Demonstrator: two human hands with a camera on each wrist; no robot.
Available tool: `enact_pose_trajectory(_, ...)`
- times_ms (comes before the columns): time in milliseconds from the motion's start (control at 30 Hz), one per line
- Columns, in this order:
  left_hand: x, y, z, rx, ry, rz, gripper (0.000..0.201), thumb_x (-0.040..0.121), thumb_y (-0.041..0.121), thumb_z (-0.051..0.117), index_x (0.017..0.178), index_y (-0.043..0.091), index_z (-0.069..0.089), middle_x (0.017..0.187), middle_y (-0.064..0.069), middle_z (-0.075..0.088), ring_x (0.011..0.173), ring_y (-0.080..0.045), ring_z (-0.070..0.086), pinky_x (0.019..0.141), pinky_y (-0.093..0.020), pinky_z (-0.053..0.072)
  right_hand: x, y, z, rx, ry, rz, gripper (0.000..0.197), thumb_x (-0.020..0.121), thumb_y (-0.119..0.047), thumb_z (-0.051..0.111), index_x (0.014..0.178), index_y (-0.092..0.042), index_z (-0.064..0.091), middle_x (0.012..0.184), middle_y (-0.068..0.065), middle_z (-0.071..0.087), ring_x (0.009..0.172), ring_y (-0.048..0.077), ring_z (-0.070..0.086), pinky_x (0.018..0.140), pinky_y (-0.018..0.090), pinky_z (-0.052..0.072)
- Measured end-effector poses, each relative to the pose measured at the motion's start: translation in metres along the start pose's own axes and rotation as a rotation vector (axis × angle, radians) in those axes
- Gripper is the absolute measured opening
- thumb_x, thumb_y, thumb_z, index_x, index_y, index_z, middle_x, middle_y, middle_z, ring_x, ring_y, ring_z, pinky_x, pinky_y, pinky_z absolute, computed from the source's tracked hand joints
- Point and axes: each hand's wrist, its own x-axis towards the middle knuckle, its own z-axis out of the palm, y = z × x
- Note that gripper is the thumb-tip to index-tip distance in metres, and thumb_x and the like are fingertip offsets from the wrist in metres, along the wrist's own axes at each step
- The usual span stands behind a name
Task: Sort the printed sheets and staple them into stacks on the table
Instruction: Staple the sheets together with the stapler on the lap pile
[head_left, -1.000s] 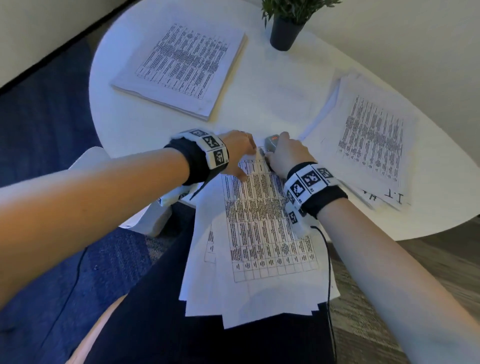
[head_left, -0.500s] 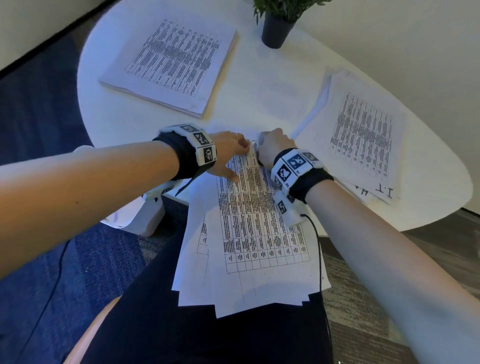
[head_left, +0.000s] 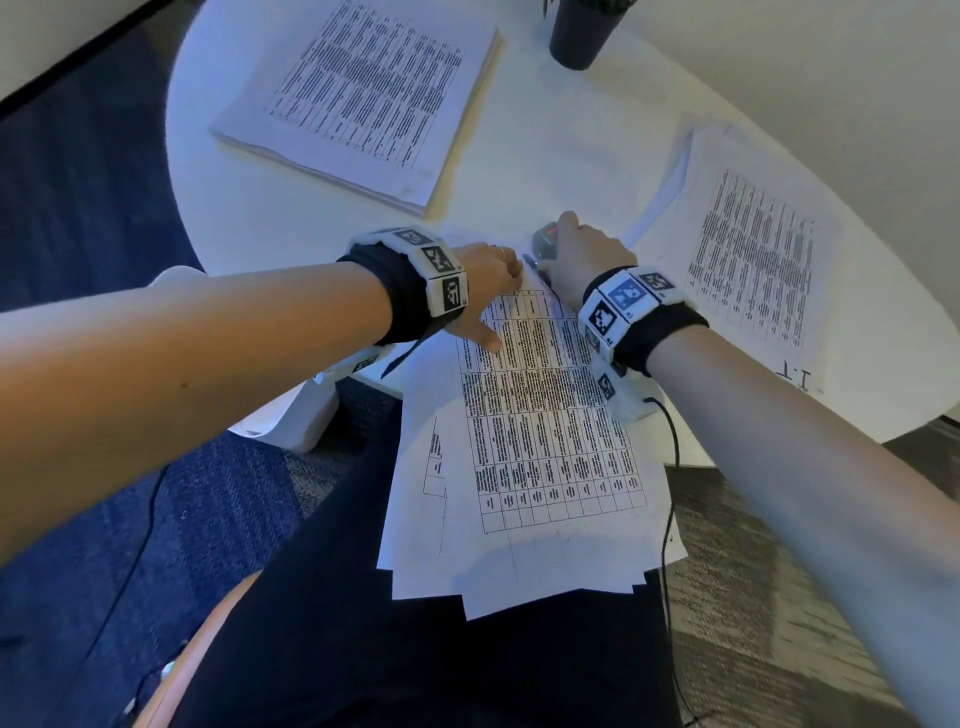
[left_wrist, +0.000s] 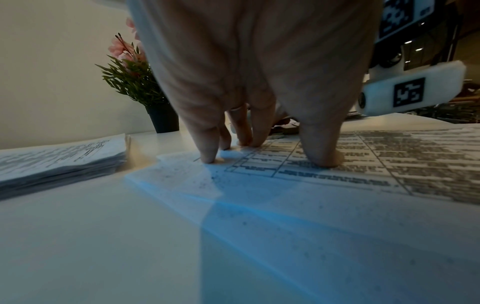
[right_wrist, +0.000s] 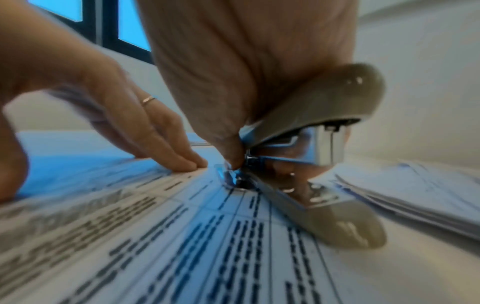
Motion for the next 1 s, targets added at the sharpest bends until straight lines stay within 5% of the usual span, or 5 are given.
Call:
enact_pose_trajectory(167,0.002,0.002,-0.003,0.014,-0.019,-0.013,0.083,0.082,0.053,0.064,0.144,0.005,0.035,0.149,-0.012,0.030,0.135,-0.028,0.033,0.111,-0.040,0.030,0.009,-0.010,-0.001,0.160,-0.065,0.193,0.047,0.095,-0.032,0.052,0.128,-0.002,0.035,0.122,0.016,0.056,0.108,0.032,0.056,0.072,0.035,0.040)
enact_pose_trajectory(433,-0.004,0.005,-0.007,-0.009,-0.015,-0.033,0.081,0.082,0.051,0.064,0.143,0.004,0.037,0.149,-0.010,0.031,0.133,-0.027,0.035,0.108,-0.038,0.033,0.017,-0.003,-0.009,0.091,-0.115,-0.033,0.050,0.096,-0.034,0.048,0.134,-0.005,0.032,0.133,0.017,0.046,0.112,0.036,0.053,0.076,0.035,0.038)
enact_pose_trajectory(733,-0.008,0.008,-0.011,-0.021,-0.017,-0.032,0.079,0.084,0.048,0.064,0.145,0.007,0.035,0.150,-0.010,0.030,0.134,-0.027,0.034,0.111,-0.040,0.031,0.027,-0.021,-0.008,0.307,-0.060,0.193,0.048,0.099,-0.032,0.045,0.132,0.001,0.033,0.131,0.017,0.049,0.115,0.032,0.053,0.075,0.033,0.038)
enact_pose_trajectory(867,-0.009,0.014,-0.012,-0.011,-0.041,-0.045,0.077,0.085,0.044,0.064,0.144,0.005,0.033,0.154,-0.012,0.024,0.140,-0.028,0.027,0.113,-0.041,0.028,0.030,-0.016,-0.022,0.354,-0.094,0.123,0.053,0.100,-0.035,0.040,0.136,0.002,0.029,0.128,0.019,0.051,0.105,0.033,0.056,0.070,0.033,0.038)
enact_pose_trajectory(1000,-0.020,0.024,-0.002,-0.012,-0.056,-0.115,0.071,0.087,0.044,0.062,0.140,0.005,0.037,0.151,-0.013,0.025,0.136,-0.029,0.034,0.106,-0.042,0.038,0.014,0.004,-0.025,0.428,-0.054,-0.052,0.047,0.098,-0.041,0.044,0.133,-0.011,0.039,0.123,0.014,0.055,0.097,0.031,0.055,0.075,0.034,0.044)
